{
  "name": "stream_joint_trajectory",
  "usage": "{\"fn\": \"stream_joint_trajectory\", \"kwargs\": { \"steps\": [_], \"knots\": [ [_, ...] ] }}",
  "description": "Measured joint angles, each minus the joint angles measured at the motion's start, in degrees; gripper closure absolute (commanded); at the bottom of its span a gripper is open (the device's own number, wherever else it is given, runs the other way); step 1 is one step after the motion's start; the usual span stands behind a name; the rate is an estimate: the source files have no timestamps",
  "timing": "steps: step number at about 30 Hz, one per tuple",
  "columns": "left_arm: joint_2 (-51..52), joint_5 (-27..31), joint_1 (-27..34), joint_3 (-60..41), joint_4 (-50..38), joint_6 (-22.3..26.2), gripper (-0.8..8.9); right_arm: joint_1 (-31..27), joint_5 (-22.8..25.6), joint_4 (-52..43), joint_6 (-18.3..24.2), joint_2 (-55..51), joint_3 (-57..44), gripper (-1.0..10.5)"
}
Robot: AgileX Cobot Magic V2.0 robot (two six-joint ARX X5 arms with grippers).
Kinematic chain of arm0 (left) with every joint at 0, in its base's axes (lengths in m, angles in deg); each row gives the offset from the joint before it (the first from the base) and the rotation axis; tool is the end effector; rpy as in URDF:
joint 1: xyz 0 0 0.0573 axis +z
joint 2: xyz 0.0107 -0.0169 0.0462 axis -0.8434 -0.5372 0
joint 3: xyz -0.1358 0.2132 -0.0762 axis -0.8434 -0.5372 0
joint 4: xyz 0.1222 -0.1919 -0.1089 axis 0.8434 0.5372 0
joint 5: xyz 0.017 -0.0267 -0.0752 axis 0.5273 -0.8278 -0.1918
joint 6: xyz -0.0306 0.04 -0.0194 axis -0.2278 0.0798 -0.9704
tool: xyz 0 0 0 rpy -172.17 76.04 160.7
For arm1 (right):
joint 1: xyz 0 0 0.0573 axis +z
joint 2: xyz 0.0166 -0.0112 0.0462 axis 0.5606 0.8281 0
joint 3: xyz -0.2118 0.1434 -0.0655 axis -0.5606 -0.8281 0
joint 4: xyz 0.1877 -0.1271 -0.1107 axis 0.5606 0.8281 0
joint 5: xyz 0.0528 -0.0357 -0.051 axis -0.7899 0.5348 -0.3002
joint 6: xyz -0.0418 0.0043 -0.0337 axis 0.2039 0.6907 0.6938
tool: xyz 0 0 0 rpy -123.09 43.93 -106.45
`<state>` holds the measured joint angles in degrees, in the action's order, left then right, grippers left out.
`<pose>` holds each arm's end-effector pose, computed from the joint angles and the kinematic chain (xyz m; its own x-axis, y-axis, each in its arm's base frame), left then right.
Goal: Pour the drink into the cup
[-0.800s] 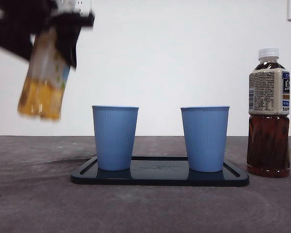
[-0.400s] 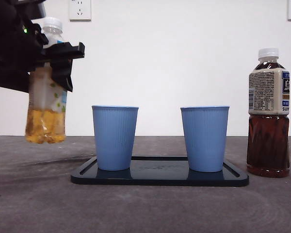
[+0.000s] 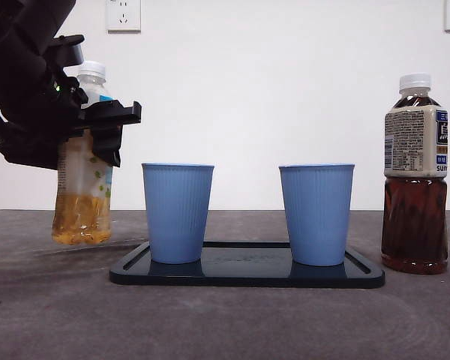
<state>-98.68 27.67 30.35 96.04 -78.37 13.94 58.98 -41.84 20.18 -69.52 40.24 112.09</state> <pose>0.2632 -0.1245 0.2049 0.9093 -0.0989 -0.4042 0.0598 0.9923 -0.1084 0.0444 0.0198 0.3653 0.8584 0.3694 -0.3560 -0.3240 0.9284 0.1820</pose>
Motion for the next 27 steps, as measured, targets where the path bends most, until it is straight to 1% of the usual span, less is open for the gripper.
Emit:
{"fn": "stream_joint_trajectory", "kwargs": {
  "steps": [6, 15, 19, 23, 27],
  "knots": [
    [-0.83, 0.0, 0.0, 0.0, 2.8, -0.22, 5.98, 0.0, 0.0, -0.24, 0.0, 0.0, 0.0, 4.3],
    [-0.96, 0.0, 0.0, 0.0, 4.02, -1.16, 5.82, 0.0, 0.0, -2.47, 0.0, 0.0, 0.0, 4.3],
    [-0.96, 0.0, 0.0, 0.0, 4.04, -1.7, 4.91, 0.0, 0.0, -2.49, -0.02, 0.0, 0.0, 4.3],
    [-0.96, 0.0, 0.0, 0.0, 4.07, -1.73, 4.89, 0.0, 0.0, -2.49, -0.02, 0.0, 0.0, 4.3],
    [-0.96, -0.35, -0.02, 0.0, 4.11, -1.73, 3.87, 0.0, 0.0, -2.49, -0.02, 0.0, 0.02, 4.3]
  ]
}}
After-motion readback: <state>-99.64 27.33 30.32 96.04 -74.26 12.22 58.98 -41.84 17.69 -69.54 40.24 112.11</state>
